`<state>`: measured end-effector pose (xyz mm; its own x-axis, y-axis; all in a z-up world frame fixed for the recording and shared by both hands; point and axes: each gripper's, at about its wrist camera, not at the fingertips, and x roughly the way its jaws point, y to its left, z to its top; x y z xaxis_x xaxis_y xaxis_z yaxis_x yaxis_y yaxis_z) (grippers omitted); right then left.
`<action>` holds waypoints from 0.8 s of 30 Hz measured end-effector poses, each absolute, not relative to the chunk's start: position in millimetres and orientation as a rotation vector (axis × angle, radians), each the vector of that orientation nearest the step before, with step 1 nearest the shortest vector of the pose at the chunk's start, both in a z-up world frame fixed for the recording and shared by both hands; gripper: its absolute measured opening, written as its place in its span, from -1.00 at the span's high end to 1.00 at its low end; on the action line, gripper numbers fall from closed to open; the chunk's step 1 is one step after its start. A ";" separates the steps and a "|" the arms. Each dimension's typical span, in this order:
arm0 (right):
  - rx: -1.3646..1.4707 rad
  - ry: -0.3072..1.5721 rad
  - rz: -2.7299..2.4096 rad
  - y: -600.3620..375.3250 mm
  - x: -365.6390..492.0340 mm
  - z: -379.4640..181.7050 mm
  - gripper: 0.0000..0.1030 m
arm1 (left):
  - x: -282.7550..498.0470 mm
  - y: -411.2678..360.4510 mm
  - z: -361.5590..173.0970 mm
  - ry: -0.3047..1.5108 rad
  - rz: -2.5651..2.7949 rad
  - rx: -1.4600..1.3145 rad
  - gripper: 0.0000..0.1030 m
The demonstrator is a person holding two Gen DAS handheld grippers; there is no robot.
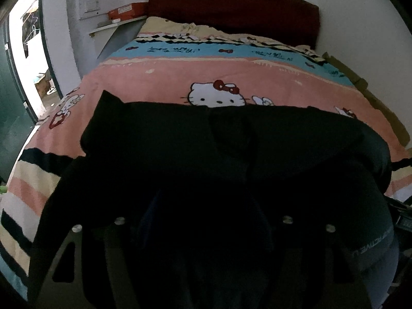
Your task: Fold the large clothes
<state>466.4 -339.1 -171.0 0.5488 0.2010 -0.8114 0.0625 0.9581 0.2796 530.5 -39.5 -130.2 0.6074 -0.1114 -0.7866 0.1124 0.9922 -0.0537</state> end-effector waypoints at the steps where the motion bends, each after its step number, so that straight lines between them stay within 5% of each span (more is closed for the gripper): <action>1: 0.291 1.002 0.077 -339.5 465.5 -169.5 -0.99 | 529.8 -39.3 -127.5 0.929 -0.125 0.009 -0.32; 15: 0.252 0.995 0.000 -387.8 396.8 -90.4 -0.99 | 470.3 36.2 -38.3 0.925 -0.140 0.016 -0.32; 24: 0.343 1.110 0.092 -413.7 396.0 -116.0 -0.99 | 490.3 72.3 -67.5 1.046 -0.187 -0.098 -0.32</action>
